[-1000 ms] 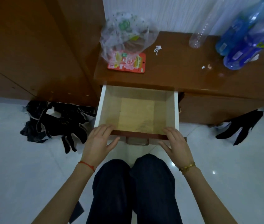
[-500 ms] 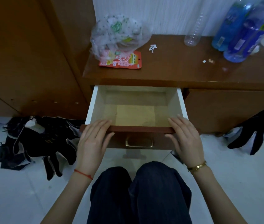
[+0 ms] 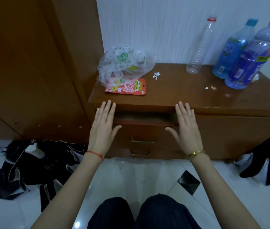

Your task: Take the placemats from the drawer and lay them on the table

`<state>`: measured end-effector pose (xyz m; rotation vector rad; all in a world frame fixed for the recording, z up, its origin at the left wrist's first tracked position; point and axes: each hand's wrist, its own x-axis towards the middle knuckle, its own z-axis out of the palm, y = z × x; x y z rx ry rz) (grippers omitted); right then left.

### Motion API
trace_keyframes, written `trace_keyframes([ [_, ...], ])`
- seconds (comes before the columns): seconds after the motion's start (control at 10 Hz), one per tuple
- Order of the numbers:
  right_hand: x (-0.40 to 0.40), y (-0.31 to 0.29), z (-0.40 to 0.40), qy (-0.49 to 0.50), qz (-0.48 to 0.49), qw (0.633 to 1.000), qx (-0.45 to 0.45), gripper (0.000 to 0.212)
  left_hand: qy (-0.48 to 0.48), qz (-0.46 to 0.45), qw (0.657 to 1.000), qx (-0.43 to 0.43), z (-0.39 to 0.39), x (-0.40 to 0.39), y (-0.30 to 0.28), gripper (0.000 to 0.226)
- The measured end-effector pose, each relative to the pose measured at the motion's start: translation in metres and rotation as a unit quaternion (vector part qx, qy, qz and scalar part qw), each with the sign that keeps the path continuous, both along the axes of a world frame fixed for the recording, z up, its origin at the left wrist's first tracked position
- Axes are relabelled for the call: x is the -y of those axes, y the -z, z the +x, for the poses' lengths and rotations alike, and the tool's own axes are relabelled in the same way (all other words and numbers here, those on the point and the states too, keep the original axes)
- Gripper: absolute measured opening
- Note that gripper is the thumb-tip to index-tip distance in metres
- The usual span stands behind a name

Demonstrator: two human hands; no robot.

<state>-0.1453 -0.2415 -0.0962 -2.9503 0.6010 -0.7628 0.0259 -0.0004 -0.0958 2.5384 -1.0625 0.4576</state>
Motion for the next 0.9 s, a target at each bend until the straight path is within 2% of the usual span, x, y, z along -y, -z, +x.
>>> trace_keyframes([
  [0.2, 0.02, -0.006, 0.019, -0.02, -0.012, 0.999, -0.028, 0.082, 0.01, 0.011, 1.0, 0.005, 0.029, 0.01, -0.003, 0.079],
  [0.6, 0.028, -0.006, 0.047, 0.003, -0.01, 0.999, 0.043, 0.071, -0.01, -0.068, 0.997, 0.016, 0.041, 0.034, 0.0, 0.067],
  [0.8, 0.025, -0.012, 0.039, -0.022, -0.011, 0.999, 0.037, 0.064, 0.033, -0.067, 0.997, 0.008, 0.04, 0.022, -0.008, 0.065],
  [0.9, 0.013, -0.012, 0.029, -0.047, -0.002, 0.996, 0.074, 0.055, 0.053, -0.085, 0.995, 0.02, 0.031, 0.011, -0.012, 0.058],
])
